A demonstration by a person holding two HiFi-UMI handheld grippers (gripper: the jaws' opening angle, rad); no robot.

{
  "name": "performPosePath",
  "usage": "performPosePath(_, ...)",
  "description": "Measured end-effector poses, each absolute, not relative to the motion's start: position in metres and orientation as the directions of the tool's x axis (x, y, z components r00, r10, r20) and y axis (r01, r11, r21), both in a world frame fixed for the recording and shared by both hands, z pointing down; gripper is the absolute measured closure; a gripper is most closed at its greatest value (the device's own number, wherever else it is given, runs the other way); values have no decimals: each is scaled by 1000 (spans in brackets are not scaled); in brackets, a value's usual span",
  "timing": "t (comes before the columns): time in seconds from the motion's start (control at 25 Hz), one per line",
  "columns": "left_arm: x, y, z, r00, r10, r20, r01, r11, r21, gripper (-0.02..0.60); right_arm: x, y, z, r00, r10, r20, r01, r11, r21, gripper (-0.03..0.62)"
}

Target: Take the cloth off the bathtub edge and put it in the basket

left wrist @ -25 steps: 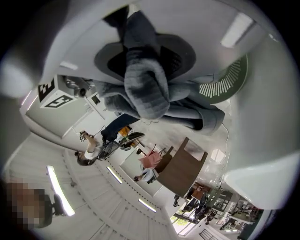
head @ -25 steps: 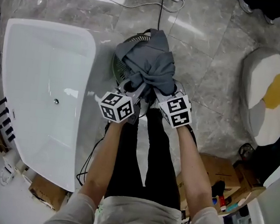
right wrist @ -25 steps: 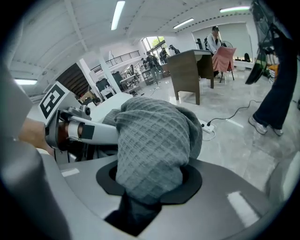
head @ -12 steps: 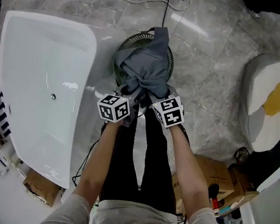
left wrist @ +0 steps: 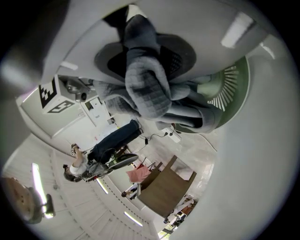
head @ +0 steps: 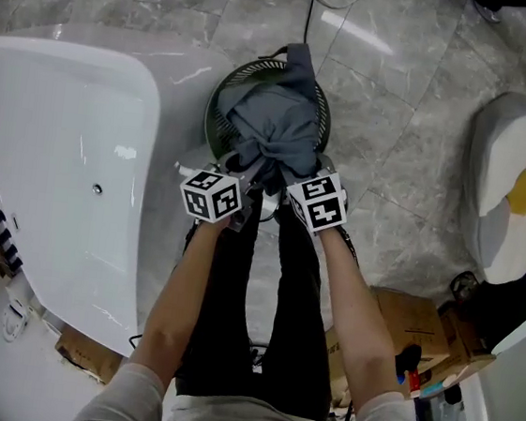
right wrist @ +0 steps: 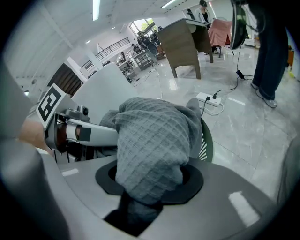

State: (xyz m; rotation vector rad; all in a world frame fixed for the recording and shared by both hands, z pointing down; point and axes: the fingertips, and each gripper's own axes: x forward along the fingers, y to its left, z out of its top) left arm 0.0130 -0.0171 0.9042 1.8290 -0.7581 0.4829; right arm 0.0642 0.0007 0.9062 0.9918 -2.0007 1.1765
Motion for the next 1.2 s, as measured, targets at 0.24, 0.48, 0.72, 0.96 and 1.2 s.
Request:
performPosePath(0.24, 1, -26, 934, 703, -273, 657, -711, -255, 655, 407, 54, -9, 939, -529, -316, 787, -842, 309, -442, 442)
performPosePath(0.48, -8, -41, 954, 677, -303, 671, -736, -245, 632, 402, 48, -24, 961, -515, -346, 785, -854, 288, -433, 437)
performPosePath(0.72, -15, -39, 957, 651, -323, 687, -758, -224, 613, 396, 65, -22, 962, -456, -370, 809, -886, 271, -375, 408)
performPosePath(0.96, -13, -32, 945, 645, -326, 691, -763, -224, 607, 396, 77, -10, 949, -448, -363, 817, -890, 265, -370, 399)
performPosePath(1.2, -5, -30, 916, 652, -343, 676, -756, -238, 610, 396, 80, -2, 914, -450, -374, 811, -886, 301, -352, 399)
